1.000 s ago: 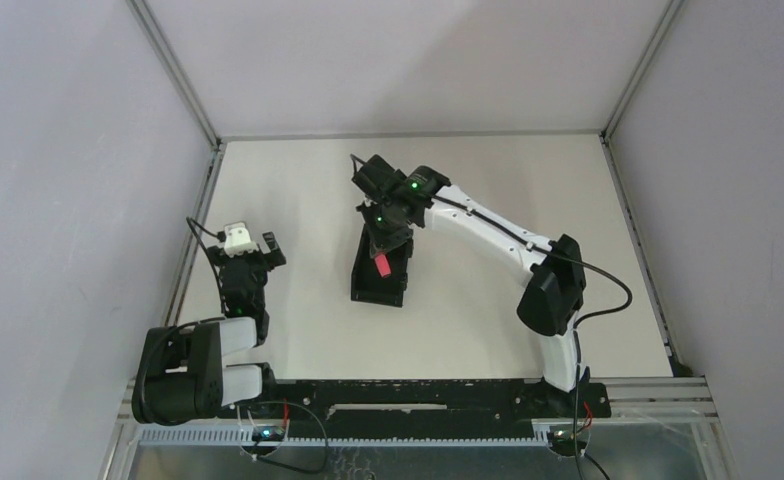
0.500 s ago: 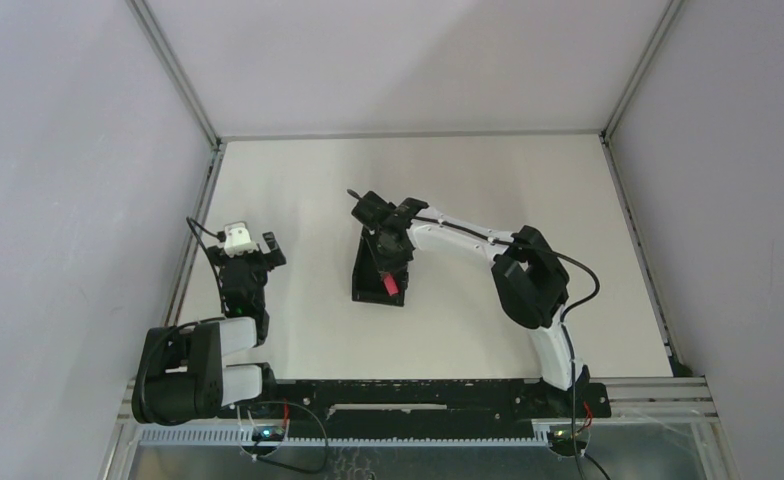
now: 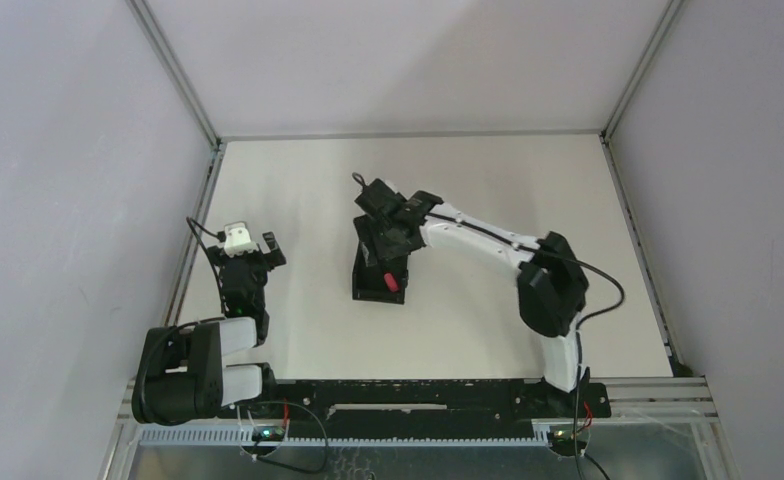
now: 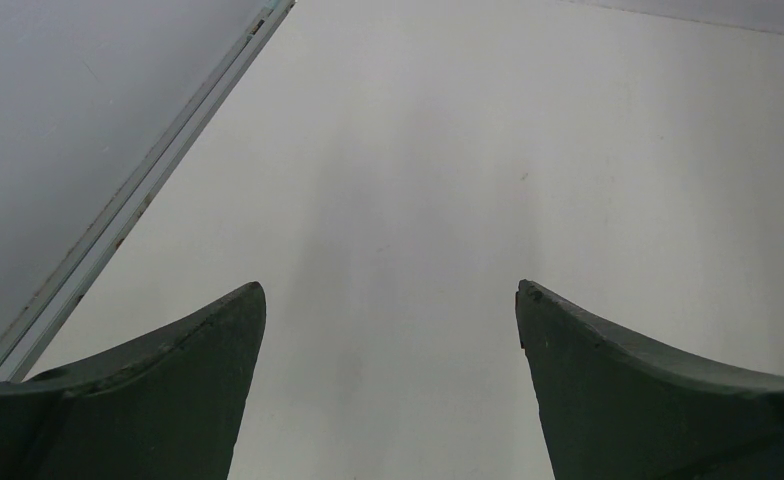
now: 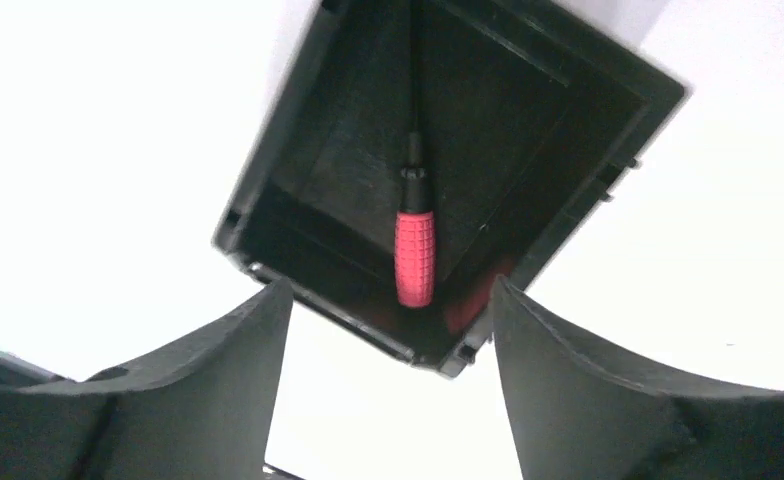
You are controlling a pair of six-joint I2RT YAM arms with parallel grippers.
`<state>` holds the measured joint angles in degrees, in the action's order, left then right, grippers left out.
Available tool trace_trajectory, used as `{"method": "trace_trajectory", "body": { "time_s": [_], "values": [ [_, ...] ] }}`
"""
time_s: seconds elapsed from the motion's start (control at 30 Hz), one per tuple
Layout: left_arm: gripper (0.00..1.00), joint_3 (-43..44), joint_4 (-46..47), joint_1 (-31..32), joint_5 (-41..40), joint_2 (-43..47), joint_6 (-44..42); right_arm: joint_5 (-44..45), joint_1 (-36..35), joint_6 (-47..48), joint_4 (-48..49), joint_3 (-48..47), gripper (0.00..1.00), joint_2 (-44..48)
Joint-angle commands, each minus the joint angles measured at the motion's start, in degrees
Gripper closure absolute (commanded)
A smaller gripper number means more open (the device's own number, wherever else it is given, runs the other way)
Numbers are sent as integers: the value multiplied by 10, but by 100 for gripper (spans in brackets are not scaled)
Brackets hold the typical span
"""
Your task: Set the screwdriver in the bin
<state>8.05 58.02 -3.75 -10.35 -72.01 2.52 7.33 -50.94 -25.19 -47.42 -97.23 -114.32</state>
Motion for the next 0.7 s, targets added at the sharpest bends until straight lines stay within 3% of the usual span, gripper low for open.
{"method": "trace_trajectory", "body": {
  "time_s": [0.0,0.23,0.67],
  "values": [
    [0,30,23,3,-2,-1,-10,28,-6,26,53,9,1,141],
    [0,30,23,3,-2,-1,-10,54,18,91,160,165,0,296],
    [0,31,23,3,-3,-1,-10,74,196,5,299,563,0,569]
  ]
}}
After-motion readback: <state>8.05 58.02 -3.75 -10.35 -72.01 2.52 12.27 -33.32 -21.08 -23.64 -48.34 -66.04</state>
